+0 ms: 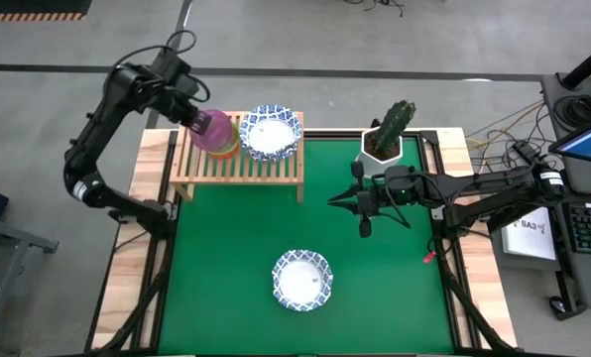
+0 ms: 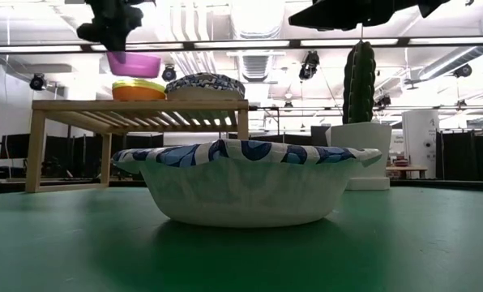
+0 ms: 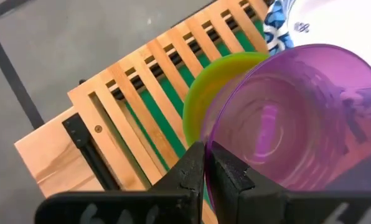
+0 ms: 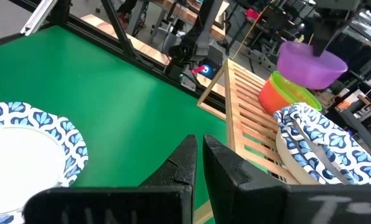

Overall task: Place and stack plates onto a shelf
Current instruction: Stack the purple bowl on top of the green bowl on the shelf

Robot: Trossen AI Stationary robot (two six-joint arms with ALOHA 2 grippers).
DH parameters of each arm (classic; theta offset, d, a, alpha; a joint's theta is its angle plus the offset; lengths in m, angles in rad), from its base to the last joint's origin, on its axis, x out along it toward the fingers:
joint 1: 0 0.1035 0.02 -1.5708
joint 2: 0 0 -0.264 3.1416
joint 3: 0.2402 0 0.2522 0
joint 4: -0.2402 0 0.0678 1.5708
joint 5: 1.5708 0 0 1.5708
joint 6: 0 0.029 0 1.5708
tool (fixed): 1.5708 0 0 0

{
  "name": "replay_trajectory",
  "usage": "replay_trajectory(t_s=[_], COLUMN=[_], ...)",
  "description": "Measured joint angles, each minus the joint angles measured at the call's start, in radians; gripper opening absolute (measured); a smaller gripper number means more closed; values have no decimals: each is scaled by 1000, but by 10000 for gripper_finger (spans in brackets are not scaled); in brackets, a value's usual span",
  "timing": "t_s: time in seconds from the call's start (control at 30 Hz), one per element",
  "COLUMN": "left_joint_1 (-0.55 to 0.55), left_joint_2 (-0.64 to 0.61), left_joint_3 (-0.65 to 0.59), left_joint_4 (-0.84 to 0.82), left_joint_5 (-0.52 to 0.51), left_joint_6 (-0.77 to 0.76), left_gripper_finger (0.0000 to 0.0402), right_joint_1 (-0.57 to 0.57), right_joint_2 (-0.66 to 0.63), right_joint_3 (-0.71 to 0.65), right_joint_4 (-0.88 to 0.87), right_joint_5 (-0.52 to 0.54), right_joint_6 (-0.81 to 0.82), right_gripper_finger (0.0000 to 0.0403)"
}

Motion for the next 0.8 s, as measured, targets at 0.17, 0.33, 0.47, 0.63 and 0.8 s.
replay_trajectory(t_s=[0.17,0.33,0.47,0.63,0.8], left_joint_1=[0,1,0,0,0], left_joint_2=[40,65,76,79,75], left_joint_3=[0,0,0,-1,-1], left_joint_4=[-2,-2,0,6,19], left_joint_5=[0,-7,-9,-60,-61], left_joint_6=[30,41,53,55,68], left_gripper_finger=[0,0,0,9,45], right_joint_1=[-14,-22,-24,-30,-35], right_joint_2=[0,0,0,0,0], right_joint_3=[0,0,0,0,0], right_joint_4=[-1,-8,-17,-21,-22], right_joint_5=[0,0,0,0,0], right_joint_6=[1,13,12,10,11], right_gripper_finger=[18,18,18,18,18])
